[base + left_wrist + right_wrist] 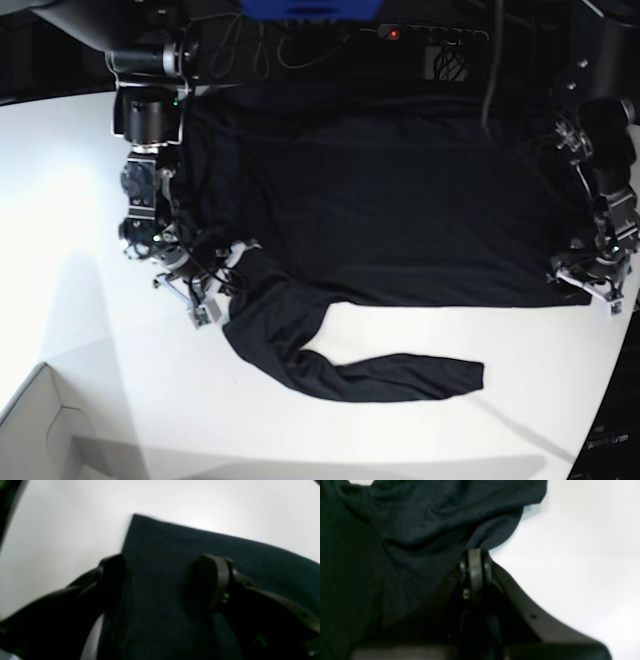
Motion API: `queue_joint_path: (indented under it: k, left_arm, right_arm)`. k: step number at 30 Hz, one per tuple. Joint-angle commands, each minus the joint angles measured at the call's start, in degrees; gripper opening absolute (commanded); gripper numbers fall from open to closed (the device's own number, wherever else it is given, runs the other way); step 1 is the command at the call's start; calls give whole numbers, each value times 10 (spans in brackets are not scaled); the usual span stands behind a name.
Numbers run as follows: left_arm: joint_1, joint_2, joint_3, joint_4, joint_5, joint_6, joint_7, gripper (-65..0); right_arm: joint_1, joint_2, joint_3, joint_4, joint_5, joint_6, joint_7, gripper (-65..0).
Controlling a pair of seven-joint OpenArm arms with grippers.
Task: Layout the t-shirt on the table in an organized manner, then fold the t-shirt properly
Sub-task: 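Reach both grippers to the shirt's side edges and grasp them, then lift the grasped side edges and fold the shirt over toward the collar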
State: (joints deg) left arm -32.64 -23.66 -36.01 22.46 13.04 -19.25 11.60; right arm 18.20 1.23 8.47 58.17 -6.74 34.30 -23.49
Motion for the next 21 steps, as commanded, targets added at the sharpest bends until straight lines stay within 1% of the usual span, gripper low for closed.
queue_joint_path:
  k: [1, 11, 18, 20, 21]
  left_arm:
    - [-15, -8, 0, 7, 5, 7, 0, -206]
    - [-19, -8, 2, 7, 10, 13, 0, -206]
    - [-16, -6, 3, -8, 8, 10, 0, -212]
    - [-19, -6, 3, -32, 5, 8, -2, -235]
    - [-19, -6, 3, -37, 5, 7, -3, -268]
  right_arm:
    - [5, 6, 1, 2, -12, -1, -22, -650]
    - [5, 8, 1, 2, -12, 0, -20, -650]
    - [5, 8, 1, 2, -12, 0, -20, -650]
    - [5, 8, 1, 2, -12, 0, -21, -650]
    - [5, 8, 1, 2, -12, 0, -21, -650]
